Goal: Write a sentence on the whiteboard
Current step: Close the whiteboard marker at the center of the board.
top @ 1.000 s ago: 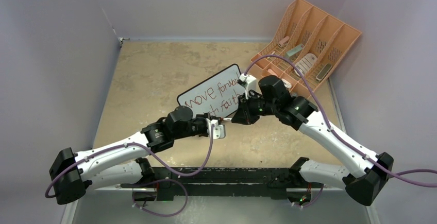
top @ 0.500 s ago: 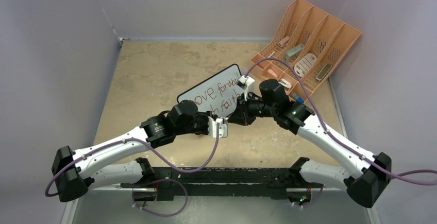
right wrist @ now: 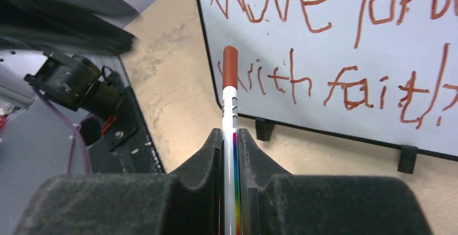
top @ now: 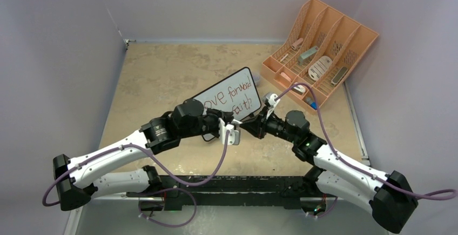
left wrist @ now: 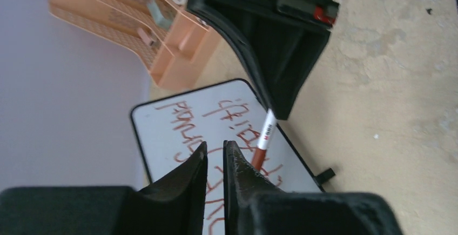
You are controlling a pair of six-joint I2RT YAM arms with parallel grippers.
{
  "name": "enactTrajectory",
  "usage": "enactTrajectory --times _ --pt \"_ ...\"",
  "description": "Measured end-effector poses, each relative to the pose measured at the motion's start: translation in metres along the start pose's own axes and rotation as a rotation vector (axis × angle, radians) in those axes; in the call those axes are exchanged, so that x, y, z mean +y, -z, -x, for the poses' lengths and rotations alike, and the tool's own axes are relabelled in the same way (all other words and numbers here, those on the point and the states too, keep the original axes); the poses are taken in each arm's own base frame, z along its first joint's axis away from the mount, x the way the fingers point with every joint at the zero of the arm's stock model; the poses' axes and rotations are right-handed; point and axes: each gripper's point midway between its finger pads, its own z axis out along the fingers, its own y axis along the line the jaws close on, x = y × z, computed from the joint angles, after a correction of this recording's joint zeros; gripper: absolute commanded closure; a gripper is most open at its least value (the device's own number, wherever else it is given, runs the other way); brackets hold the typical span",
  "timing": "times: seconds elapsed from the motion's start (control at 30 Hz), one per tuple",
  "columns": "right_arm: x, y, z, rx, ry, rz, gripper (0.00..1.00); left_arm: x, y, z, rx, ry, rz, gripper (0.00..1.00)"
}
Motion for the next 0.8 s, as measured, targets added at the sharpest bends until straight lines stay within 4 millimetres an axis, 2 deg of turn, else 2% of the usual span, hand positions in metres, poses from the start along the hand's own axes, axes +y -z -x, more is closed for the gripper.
enactTrajectory --times 0.07,0.17,0.27,0.4,0.5,0.67,0.8 --pt "-0.006 -0.002 -0.002 -0.036 0.018 -0.011 1.00 0.014 0.006 0.015 -0.040 -0.021 0.038 0.70" --pt "-0.007 -0.003 0.012 -0.118 0.063 -0.008 1.00 0.030 0.014 0.029 -0.068 -0.040 0.079 0.61" --pt "-0.003 -0.002 0.034 -0.223 0.120 0.004 1.00 0.040 0.018 0.034 -0.074 -0.023 0.116 0.54" --pt "-0.002 0.003 0.055 -0.339 0.182 -0.006 1.00 0.055 0.023 0.030 -0.042 0.094 0.206 0.43" --pt "-0.004 0.010 0.072 -0.429 0.222 -0.030 1.00 0.075 0.030 0.030 -0.012 0.284 0.316 0.39" --pt "-0.007 0.019 0.095 -0.536 0.278 -0.079 1.00 0.116 0.048 0.047 -0.065 0.718 0.523 0.34" --pt "-0.010 0.024 0.107 -0.590 0.320 -0.117 1.00 0.130 0.055 0.057 -0.134 1.051 0.616 0.33"
